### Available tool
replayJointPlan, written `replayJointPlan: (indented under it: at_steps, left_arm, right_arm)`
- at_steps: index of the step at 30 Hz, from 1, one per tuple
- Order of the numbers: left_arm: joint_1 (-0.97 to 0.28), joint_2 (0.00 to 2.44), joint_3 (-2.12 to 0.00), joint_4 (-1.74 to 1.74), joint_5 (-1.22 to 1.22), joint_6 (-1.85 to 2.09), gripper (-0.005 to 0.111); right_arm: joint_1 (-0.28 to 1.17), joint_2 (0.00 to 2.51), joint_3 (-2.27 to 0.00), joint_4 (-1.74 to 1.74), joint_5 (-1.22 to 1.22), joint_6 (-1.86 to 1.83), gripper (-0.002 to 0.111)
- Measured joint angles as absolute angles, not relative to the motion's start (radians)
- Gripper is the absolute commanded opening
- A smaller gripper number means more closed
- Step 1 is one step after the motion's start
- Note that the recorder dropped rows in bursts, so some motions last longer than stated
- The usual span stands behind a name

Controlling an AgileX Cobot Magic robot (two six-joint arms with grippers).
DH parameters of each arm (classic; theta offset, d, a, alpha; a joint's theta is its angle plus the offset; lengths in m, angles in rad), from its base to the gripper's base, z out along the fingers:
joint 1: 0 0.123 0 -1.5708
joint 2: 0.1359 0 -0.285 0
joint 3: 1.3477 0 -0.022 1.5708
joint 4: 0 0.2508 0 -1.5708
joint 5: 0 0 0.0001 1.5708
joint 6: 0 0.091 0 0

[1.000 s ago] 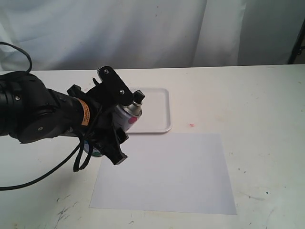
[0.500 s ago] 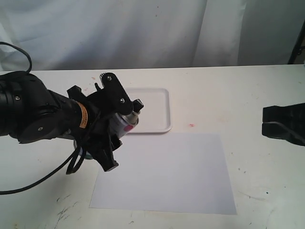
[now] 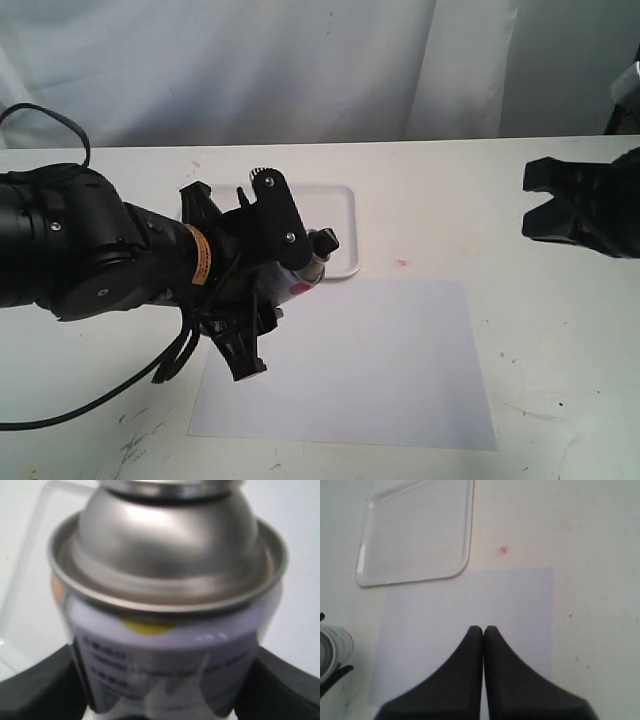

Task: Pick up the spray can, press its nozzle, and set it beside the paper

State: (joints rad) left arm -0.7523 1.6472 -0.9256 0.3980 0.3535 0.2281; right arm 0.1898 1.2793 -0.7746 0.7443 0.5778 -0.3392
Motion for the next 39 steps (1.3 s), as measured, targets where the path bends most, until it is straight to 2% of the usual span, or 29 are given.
replayJointPlan:
  at_steps: [6, 20, 39]
  left_arm:
    - [-0.752, 1.647, -0.926, 0.453, 0.320, 0.228, 0.000]
    - [-0.752, 1.733, -0.984, 0.502, 0.280, 0.226, 0.000]
    - [-0.723, 1.845, -1.037, 0.523, 0.316, 0.216, 0.000]
  right_arm:
    - [0.190, 1.291, -0.784, 0.853, 0.522, -0.369, 0.000]
    - [0.192, 1.524, -1.025, 0.929, 0.787, -0.425, 0.000]
    - [0.244, 1.728, -1.032, 1.151, 0.944, -0.635, 0.000]
